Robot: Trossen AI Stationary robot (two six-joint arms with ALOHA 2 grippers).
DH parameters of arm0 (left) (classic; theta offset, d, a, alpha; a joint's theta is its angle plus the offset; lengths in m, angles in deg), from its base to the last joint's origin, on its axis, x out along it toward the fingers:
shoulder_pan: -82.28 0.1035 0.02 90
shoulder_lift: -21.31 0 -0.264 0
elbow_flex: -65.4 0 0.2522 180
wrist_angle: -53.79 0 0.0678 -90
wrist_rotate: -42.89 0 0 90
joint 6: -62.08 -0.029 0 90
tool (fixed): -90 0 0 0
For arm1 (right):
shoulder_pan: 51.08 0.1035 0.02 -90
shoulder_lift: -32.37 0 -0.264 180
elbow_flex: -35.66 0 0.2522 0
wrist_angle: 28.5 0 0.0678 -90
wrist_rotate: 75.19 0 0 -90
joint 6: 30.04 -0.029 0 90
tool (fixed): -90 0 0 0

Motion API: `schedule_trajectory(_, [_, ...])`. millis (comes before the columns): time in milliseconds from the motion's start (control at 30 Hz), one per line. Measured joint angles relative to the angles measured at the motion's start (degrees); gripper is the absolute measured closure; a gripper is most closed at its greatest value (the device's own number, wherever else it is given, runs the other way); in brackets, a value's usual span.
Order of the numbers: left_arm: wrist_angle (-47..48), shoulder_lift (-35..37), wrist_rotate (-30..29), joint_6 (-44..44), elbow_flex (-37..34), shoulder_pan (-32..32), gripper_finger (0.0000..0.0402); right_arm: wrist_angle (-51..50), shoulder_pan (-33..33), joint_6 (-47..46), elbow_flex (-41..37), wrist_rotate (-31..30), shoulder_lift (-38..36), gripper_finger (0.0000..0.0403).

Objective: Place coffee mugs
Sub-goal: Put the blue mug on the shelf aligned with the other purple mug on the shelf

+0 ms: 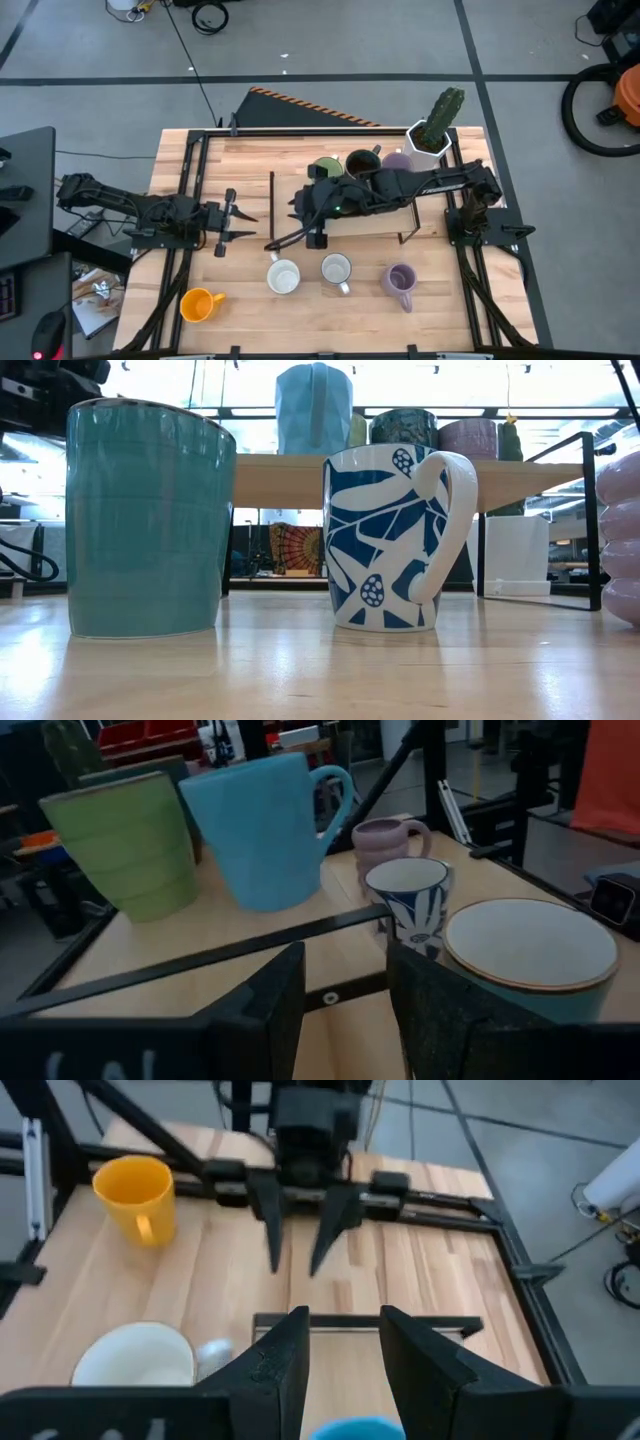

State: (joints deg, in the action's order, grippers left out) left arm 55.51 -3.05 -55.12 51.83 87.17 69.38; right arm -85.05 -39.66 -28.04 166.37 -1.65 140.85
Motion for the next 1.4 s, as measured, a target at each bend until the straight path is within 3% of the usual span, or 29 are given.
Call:
schedule_trajectory(167, [-4.8,0.0,-0.5,0.7,-2.9,0.0,0.0253,0.4,0.2,0.8,0.0,0.1,1.3,0.0261])
schedule_trajectory(300, [-10.6,0.1,-4.3,0.6,-5.7,0.0,0.0253,0.3,0.2,0.8,0.0,0.1,1.1,0.0240])
schedule_trajectory(700, [-10.6,0.1,-6.5,0.6,-5.7,0.0,0.0253,0.4,0.1,1.1,0.0,0.1,1.1,0.0164])
schedule_trajectory(1033, [-10.4,0.0,-6.6,0.6,-5.7,0.0,0.0253,3.5,-1.5,4.5,1.8,1.9,0.9,0.0175])
schedule_trajectory(1400, [-8.5,0.0,-6.5,0.6,-5.7,0.0,0.0253,-8.7,0.0,-2.1,1.7,-2.3,1.1,0.0180])
